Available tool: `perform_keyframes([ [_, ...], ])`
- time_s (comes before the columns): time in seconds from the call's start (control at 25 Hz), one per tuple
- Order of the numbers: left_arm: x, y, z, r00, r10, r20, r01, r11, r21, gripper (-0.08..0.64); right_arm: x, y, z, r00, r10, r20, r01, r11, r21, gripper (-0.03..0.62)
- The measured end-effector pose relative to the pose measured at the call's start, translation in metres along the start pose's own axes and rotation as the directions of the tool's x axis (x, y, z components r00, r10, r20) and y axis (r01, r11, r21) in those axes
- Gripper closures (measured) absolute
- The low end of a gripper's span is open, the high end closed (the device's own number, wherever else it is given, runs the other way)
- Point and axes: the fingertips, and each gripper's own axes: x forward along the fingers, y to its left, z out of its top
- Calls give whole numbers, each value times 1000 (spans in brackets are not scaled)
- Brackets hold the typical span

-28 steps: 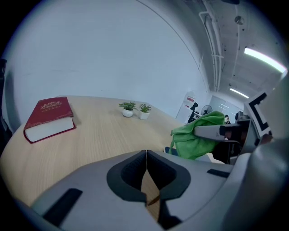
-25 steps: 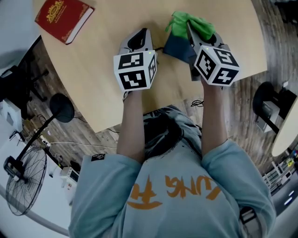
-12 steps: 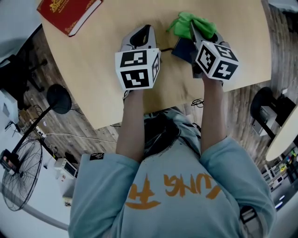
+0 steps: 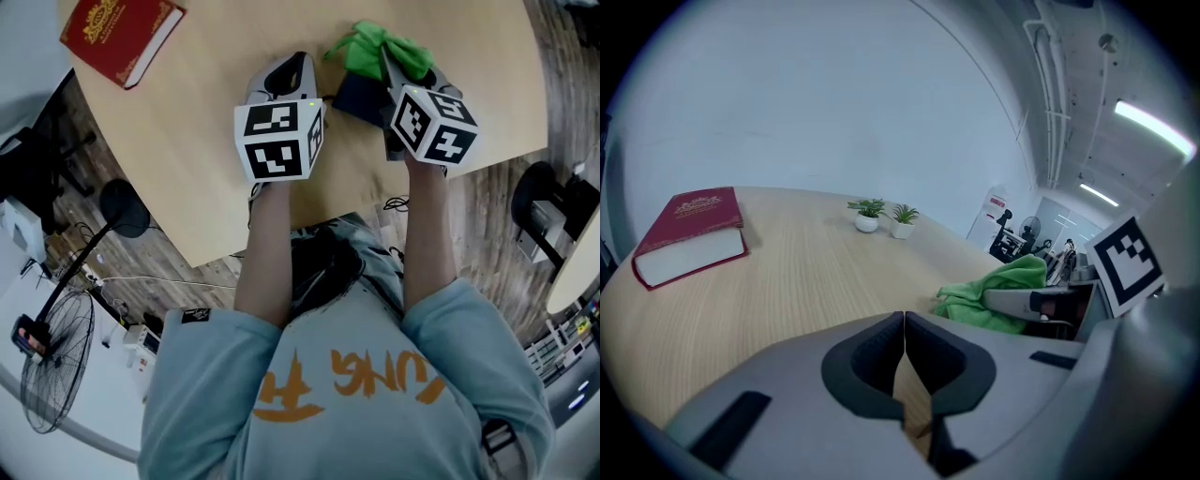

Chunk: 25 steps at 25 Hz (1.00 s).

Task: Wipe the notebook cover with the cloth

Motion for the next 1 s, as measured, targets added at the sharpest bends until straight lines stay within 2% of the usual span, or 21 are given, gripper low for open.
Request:
perform_keyframes([
  [0.48, 12, -43, -7, 997, -70, -38, 73, 995, 73, 538, -29, -35, -10, 997, -59, 46, 56, 996, 70, 506],
  [0.72, 15, -58, -12, 993, -106, -54, 111, 989, 103, 538, -43, -47, -15, 993, -101, 64, 98, 994, 56, 505],
  [1.0, 21, -85, -15, 986, -156, -63, 163, 978, 126, 538, -65, -75, -23, 985, -162, 68, 155, 983, 97, 505],
])
